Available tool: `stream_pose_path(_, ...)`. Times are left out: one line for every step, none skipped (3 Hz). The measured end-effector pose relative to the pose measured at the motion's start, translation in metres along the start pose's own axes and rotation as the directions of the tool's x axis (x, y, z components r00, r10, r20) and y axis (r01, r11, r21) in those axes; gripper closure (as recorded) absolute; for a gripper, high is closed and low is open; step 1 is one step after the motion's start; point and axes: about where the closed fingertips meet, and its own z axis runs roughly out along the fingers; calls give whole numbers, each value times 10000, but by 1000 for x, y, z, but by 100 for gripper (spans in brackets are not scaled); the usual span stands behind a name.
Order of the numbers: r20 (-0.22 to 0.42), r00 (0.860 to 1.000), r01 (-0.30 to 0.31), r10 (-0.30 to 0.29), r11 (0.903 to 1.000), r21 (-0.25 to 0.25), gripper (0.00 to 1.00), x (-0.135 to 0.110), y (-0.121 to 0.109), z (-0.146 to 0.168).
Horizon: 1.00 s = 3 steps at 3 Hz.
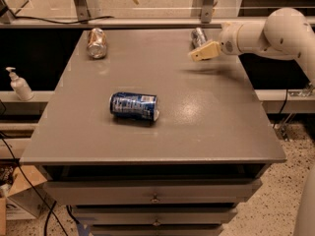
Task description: Move redbull can near orange can
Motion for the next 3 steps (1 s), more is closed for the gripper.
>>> stream_pose_path(-15, 9988, -498, 499, 9981, 359, 0, 10, -15, 2)
stream_pose_path(-174, 9955, -930, 935, 9953, 265, 18, 22, -17, 9)
stream_pose_path(-463, 9935, -1046, 1042, 9945, -58, 41, 31, -7, 17)
